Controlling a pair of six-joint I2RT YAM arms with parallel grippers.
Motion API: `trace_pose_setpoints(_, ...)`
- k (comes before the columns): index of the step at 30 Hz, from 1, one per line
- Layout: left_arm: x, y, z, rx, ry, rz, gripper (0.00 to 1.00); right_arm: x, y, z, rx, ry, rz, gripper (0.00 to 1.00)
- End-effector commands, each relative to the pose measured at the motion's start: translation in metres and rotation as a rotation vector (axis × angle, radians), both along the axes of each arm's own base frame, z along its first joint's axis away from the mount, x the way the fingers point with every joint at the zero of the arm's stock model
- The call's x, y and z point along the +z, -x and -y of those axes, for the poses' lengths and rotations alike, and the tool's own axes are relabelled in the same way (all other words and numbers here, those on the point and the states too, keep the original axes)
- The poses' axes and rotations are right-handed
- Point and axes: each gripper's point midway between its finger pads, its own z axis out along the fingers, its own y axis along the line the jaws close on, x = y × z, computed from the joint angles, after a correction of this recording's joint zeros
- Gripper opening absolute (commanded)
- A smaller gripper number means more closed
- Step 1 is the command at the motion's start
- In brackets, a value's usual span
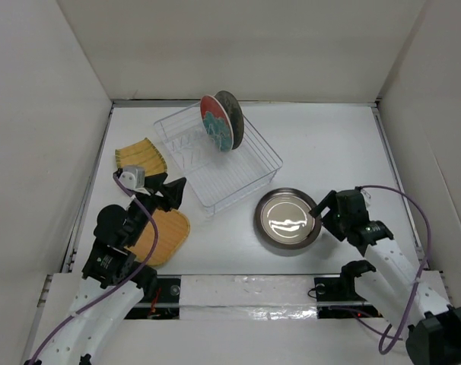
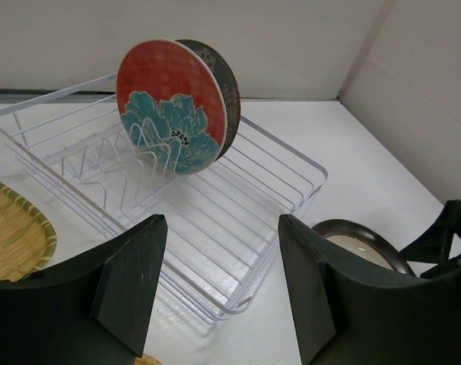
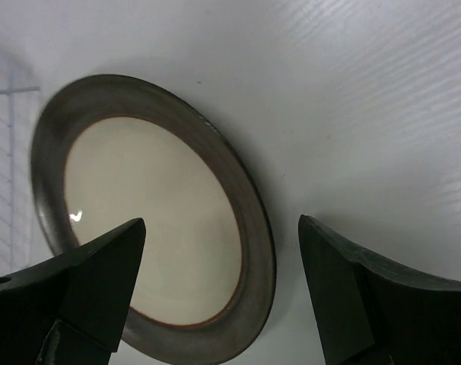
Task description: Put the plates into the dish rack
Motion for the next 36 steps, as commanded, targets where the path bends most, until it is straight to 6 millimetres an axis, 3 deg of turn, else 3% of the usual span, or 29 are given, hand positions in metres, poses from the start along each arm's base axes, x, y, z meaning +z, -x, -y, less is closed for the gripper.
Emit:
trace_pose_setpoints(1,0.031,0.007,-0.002,-0.004,0.036,0.086,0.58,-0.012,0.001,-0.006,0.015,-0.039,-0.101,0.87)
trace_pose_setpoints(5,0.034,0.01,-0.004,0.005,0.037,0.095,0.58,-0.028,-0.008,0.002,0.03,-0.036,-0.16,0.86)
trace_pose_setpoints(9,0.036,0.01,-0.003,0.002,0.037,0.097,0.58,-0.049,-0.015,0.006,0.074,-0.11,-0.22,0.73)
trace_pose_setpoints(10,0.035,0.01,-0.003,0.002,0.035,0.096,0.58,-0.05,-0.014,-0.001,0.11,-0.138,-0.228,0.62)
trace_pose_setpoints(13,0.035,0.009,-0.003,0.003,0.034,0.093,0.58,-0.057,-0.017,-0.006,0.157,-0.16,-0.248,0.47)
trace_pose_setpoints(18,0.034,0.008,-0.004,0.01,0.032,0.094,0.58,-0.066,-0.017,-0.01,0.215,-0.162,-0.286,0.29)
trace_pose_setpoints(21,0.033,0.006,-0.007,0.036,0.031,0.089,0.58,-0.067,-0.019,-0.006,0.208,-0.169,-0.302,0.03)
trace_pose_setpoints(23,0.029,0.004,-0.008,0.042,0.027,0.079,0.58,-0.064,-0.016,0.001,0.192,-0.141,-0.303,0.0)
trace_pose_setpoints(26,0.027,0.002,-0.006,0.04,0.022,0.068,0.57,-0.031,-0.021,0.006,0.17,-0.107,-0.201,0.0)
trace_pose_setpoints(28,0.026,0.001,-0.006,0.04,0.021,0.065,0.58,0.003,-0.03,0.006,0.179,-0.098,-0.099,0.0)
trace_pose_setpoints(30,0.024,-0.001,-0.005,0.04,0.017,0.057,0.57,0.037,-0.025,0.004,0.217,-0.079,-0.02,0.0)
trace_pose_setpoints(31,0.023,-0.001,-0.005,0.042,0.016,0.054,0.57,0.062,-0.03,0.003,0.232,-0.074,0.04,0.0)
trace_pose_setpoints(36,0.021,-0.003,-0.006,0.052,0.013,0.047,0.57,0.116,-0.022,-0.016,0.34,-0.08,0.158,0.0)
